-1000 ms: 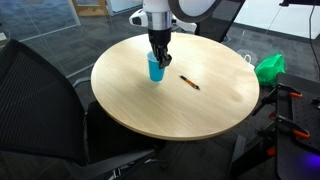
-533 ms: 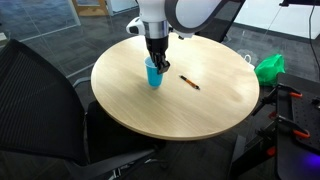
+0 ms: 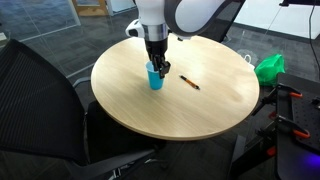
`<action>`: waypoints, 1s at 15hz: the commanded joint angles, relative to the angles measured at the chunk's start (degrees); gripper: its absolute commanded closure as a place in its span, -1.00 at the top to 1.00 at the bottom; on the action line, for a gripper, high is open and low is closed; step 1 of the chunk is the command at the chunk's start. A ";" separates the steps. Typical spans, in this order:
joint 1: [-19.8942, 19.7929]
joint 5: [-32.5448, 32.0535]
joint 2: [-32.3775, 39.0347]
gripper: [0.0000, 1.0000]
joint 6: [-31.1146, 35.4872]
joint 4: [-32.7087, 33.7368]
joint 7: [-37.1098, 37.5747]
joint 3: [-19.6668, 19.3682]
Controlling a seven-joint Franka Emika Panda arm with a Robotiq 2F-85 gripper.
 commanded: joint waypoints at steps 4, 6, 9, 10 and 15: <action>1.84 -1.62 -1.23 0.96 -0.67 0.00 0.46 -0.34; 2.47 -1.89 -2.14 1.00 -0.79 -0.70 1.20 -0.43; 3.17 -2.44 -3.82 1.00 -1.18 -1.86 2.69 -0.70; 3.34 -2.66 -4.41 1.00 -0.98 -2.29 3.15 -0.80; 2.86 -2.22 -9.69 1.00 -1.10 -6.05 6.19 -0.45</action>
